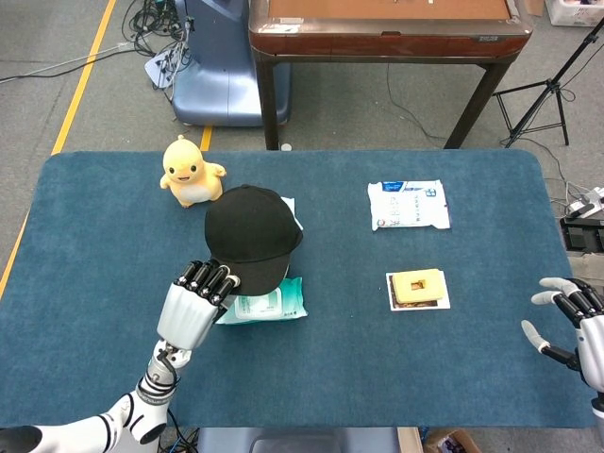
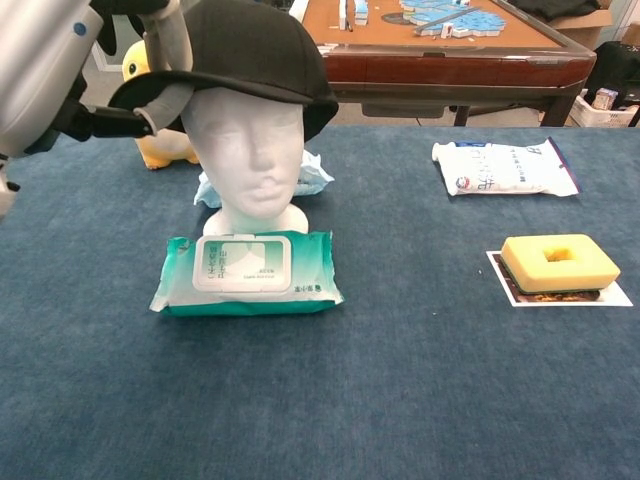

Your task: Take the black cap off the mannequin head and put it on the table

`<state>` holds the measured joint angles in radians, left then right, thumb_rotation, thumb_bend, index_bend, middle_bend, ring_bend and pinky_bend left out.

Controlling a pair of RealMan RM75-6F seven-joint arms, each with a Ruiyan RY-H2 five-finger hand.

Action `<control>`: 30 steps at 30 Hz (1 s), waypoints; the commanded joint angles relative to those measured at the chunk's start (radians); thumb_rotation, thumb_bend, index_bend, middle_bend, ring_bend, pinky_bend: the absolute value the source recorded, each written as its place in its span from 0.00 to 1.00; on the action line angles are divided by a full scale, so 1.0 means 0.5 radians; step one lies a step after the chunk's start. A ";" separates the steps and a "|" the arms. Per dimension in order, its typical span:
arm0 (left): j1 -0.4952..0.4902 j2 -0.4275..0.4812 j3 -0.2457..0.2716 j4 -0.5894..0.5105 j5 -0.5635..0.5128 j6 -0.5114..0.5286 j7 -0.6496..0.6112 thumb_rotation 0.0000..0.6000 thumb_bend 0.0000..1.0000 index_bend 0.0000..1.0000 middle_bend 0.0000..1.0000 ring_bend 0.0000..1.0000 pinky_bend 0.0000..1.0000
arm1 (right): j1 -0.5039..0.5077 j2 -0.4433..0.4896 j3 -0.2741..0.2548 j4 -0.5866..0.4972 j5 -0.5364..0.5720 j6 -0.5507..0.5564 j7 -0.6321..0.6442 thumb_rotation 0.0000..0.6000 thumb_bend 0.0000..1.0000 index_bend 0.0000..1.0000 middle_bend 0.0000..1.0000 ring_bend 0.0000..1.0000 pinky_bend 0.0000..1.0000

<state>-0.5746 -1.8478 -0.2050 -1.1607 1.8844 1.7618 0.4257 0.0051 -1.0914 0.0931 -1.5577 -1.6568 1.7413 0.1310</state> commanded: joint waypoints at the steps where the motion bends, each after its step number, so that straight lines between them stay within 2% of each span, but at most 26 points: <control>1: -0.010 0.005 -0.006 -0.005 0.002 -0.003 0.012 1.00 0.38 0.66 0.63 0.46 0.54 | 0.002 0.000 0.000 -0.001 0.001 -0.003 -0.001 1.00 0.25 0.46 0.34 0.28 0.50; 20: -0.116 0.045 -0.086 -0.003 -0.029 -0.058 0.075 1.00 0.38 0.67 0.63 0.46 0.54 | 0.015 0.000 -0.004 -0.002 0.001 -0.029 -0.012 1.00 0.25 0.46 0.34 0.28 0.50; 30: -0.134 0.069 -0.090 -0.033 -0.034 -0.041 0.094 1.00 0.38 0.67 0.64 0.46 0.54 | 0.017 0.000 -0.005 -0.005 0.001 -0.033 -0.013 1.00 0.25 0.46 0.34 0.28 0.50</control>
<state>-0.6409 -1.8141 -0.2502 -1.1765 1.8669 1.7413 0.4718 0.0137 -1.0913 0.0907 -1.5602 -1.6561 1.7247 0.1240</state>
